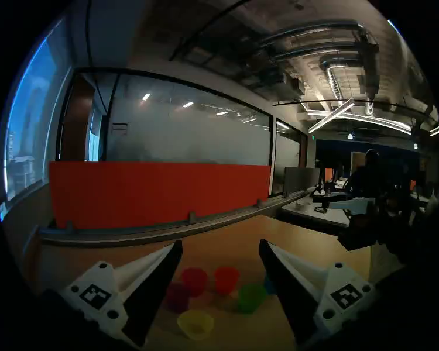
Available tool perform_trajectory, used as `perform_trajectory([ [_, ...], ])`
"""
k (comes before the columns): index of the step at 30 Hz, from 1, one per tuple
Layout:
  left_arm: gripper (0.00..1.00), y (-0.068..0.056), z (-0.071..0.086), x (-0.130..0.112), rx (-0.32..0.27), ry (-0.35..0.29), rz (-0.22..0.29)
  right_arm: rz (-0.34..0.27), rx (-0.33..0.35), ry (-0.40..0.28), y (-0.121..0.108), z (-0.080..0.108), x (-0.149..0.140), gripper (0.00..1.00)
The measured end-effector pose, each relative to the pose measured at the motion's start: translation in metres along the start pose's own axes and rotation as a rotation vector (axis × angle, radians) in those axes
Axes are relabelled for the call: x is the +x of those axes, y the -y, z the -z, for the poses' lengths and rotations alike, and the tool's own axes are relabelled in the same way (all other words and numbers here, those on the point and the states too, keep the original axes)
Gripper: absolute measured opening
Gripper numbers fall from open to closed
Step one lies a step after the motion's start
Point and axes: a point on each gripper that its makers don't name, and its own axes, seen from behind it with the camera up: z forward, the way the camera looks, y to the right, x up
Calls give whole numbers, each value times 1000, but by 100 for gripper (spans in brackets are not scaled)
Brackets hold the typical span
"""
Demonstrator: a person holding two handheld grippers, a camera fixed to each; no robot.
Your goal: Pour water
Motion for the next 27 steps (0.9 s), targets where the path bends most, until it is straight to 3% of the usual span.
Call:
perform_trajectory([
  [9,97,-1,-2,3,-14,-12,18,22,3,19,1,-2,-3,99],
  [27,97,-8,-7,-10,-52,51,-46,57,15,89,4,-2,-13,99],
])
